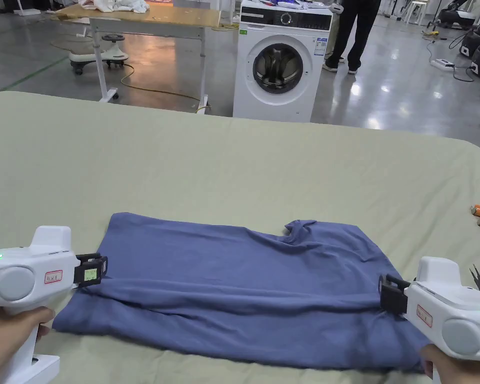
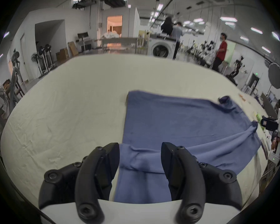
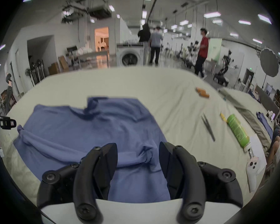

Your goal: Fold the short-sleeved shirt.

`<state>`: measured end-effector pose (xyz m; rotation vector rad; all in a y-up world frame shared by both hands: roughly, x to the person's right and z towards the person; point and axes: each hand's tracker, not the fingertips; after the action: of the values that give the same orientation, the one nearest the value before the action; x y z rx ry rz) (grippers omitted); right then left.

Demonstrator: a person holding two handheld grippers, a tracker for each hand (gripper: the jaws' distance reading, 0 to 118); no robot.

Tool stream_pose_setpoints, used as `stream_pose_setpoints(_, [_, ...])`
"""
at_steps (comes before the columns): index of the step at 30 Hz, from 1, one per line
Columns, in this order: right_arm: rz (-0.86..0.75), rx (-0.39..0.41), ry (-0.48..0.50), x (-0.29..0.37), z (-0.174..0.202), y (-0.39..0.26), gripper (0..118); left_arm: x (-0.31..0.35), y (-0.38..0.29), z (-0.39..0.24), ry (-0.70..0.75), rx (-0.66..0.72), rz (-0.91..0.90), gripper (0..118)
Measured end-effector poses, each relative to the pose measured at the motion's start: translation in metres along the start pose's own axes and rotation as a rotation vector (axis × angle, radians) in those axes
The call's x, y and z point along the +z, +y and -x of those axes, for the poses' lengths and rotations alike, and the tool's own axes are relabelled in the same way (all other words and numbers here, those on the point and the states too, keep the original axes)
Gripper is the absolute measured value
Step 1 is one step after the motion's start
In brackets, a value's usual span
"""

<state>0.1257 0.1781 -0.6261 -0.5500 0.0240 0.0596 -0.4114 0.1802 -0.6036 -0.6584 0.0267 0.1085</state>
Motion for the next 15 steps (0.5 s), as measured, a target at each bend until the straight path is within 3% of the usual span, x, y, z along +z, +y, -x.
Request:
stream_pose_setpoints(3, [-0.111, -0.02, -0.021, 0.028, 0.014, -0.003, 56, 0.023, -0.007, -0.014, -0.004, -0.049, -0.108, 46])
stream_pose_setpoints(5, [-0.149, -0.033, -0.012, 0.041, 0.026, -0.008, 36, 0.03, -0.016, -0.015, -0.001, -0.087, -0.163, 17])
stream_pose_setpoints(6, [-0.173, -0.045, -0.001, 0.048, 0.03, -0.011, 23, 0.036, -0.019, -0.02, 0.01, -0.1, -0.179, 10])
stream_pose_setpoints(8, [-0.202, -0.031, -0.003, 0.058, 0.041, -0.016, 16, 0.046, -0.028, -0.025, 0.024, -0.107, -0.211, 6])
stream_pose_setpoints(9, [-0.219, -0.023, -0.013, 0.064, 0.046, -0.019, 4, 0.048, -0.032, -0.021, 0.027, -0.101, -0.232, 1])
stream_pose_setpoints(15, [-0.253, -0.047, 0.003, 0.091, 0.064, -0.031, 0, 0.076, -0.046, -0.023, 0.041, -0.045, -0.239, 0])
